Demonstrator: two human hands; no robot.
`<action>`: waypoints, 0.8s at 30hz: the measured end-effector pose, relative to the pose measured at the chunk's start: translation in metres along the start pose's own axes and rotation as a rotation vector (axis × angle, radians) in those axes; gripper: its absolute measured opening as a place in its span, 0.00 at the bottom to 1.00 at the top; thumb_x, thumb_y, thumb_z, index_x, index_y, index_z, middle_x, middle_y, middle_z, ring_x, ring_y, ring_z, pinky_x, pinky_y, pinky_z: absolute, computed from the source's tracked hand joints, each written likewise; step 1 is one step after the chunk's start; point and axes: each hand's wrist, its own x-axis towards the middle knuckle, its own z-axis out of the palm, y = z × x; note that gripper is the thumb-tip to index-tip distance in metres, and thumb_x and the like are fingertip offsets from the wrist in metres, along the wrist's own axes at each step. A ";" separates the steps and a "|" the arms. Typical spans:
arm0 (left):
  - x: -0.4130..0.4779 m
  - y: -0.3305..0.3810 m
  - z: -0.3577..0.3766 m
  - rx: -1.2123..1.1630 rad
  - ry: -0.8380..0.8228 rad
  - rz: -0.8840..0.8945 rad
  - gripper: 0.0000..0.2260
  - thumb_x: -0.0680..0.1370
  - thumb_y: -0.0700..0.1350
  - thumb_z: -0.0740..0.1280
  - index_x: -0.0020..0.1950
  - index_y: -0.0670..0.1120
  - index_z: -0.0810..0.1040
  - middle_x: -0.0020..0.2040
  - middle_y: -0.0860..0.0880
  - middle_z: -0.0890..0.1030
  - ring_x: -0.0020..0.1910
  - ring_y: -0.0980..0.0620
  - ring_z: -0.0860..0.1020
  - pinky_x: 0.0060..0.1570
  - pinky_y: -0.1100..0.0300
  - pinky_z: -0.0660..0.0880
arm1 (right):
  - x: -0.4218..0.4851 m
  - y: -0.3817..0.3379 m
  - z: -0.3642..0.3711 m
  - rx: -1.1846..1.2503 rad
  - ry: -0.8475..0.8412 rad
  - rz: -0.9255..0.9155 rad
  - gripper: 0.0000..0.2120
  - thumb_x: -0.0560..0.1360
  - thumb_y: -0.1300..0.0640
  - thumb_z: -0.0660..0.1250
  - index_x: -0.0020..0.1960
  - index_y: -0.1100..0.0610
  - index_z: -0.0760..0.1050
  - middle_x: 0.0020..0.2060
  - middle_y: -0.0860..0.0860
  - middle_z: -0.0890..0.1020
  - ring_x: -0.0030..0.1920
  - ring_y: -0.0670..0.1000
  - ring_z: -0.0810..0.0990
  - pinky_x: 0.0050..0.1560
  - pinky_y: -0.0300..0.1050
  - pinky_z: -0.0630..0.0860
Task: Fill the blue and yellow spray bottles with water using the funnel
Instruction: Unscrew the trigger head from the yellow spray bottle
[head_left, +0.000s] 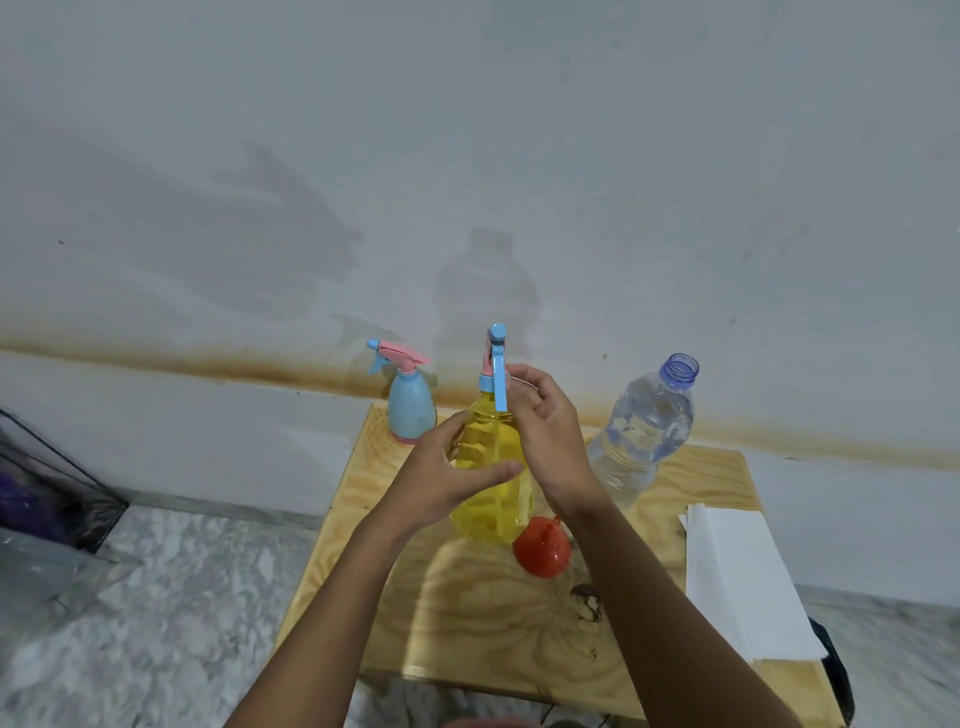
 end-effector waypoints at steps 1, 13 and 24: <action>0.001 0.000 0.002 0.011 0.002 -0.001 0.20 0.69 0.49 0.80 0.58 0.58 0.79 0.49 0.60 0.84 0.50 0.63 0.81 0.48 0.69 0.75 | -0.001 0.001 0.001 0.003 0.027 -0.012 0.09 0.77 0.57 0.71 0.57 0.51 0.77 0.50 0.49 0.85 0.55 0.48 0.83 0.57 0.47 0.80; 0.001 0.006 0.011 -0.002 0.053 0.018 0.22 0.70 0.45 0.79 0.61 0.56 0.78 0.49 0.63 0.84 0.49 0.65 0.81 0.45 0.71 0.75 | -0.004 0.000 0.005 0.067 0.115 -0.008 0.08 0.78 0.54 0.69 0.56 0.48 0.77 0.51 0.45 0.85 0.52 0.41 0.83 0.55 0.36 0.78; -0.003 0.003 0.006 0.068 0.105 0.037 0.24 0.69 0.44 0.80 0.55 0.64 0.73 0.44 0.70 0.81 0.47 0.71 0.78 0.43 0.76 0.72 | 0.001 0.000 0.013 -0.011 0.116 -0.012 0.13 0.78 0.52 0.69 0.62 0.51 0.77 0.47 0.40 0.85 0.50 0.36 0.82 0.48 0.28 0.75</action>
